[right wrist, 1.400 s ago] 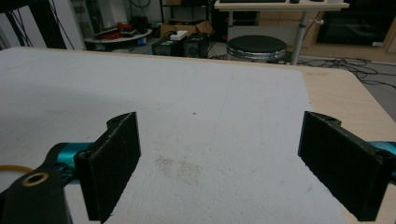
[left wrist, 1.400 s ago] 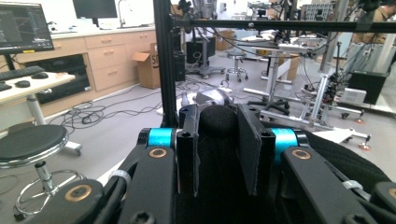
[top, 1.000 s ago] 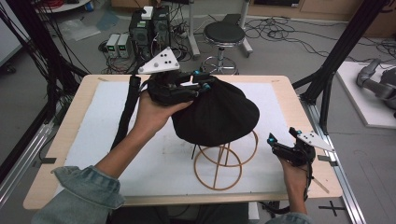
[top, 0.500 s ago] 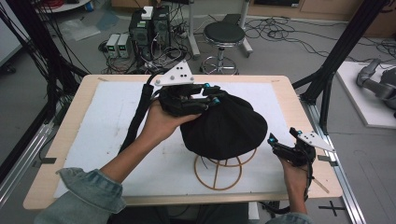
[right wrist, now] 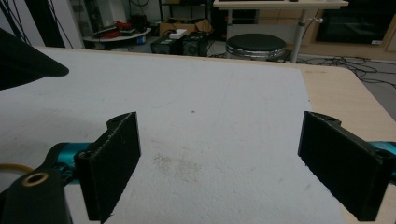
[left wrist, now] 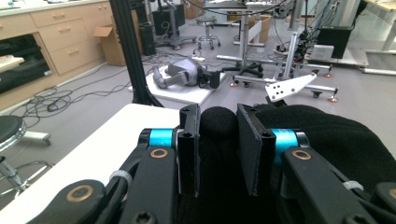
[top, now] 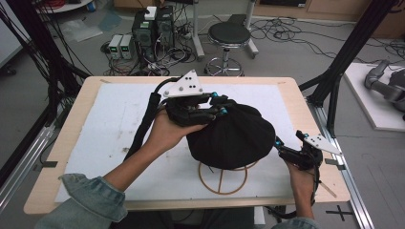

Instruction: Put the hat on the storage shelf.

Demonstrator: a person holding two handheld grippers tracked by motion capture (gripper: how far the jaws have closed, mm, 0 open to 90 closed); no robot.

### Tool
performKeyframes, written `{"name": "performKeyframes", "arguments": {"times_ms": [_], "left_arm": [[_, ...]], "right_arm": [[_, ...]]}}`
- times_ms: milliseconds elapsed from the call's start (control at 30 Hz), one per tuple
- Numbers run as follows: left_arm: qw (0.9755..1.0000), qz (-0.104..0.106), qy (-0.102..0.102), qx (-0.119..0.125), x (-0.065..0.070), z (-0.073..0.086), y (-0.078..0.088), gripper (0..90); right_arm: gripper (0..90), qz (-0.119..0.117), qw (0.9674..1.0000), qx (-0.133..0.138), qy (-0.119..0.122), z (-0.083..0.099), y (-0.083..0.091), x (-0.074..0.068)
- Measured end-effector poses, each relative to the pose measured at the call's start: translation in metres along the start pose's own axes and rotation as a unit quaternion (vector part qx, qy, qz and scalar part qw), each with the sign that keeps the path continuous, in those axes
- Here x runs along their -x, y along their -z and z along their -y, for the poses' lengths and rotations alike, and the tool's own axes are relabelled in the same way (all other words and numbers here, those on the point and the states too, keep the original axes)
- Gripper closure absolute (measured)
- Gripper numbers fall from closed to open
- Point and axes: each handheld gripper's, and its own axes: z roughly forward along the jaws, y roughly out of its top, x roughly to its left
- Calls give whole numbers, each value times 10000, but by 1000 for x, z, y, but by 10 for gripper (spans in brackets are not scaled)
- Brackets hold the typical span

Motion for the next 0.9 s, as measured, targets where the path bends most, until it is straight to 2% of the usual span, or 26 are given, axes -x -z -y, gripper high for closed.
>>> {"name": "performKeyframes", "arguments": {"times_ms": [233,333,500,733,900], "left_arm": [[9999,-5,85,97,-1,5,0,682],[9995,106,215,223,-2,4,1,713],[9998,74,115,155,0,6,-1,694],[9998,-87,115,142,-6,8,5,596],[9994,-317,144,51,-13,12,14,499]], "right_arm": [[128,1,10000,0,9,0,0,0],[128,3,10000,-1,9,0,0,0],[128,-2,10000,-14,-2,0,1,0],[128,17,10000,7,15,1,1,1],[128,1,10000,-20,-6,1,1,1]]}}
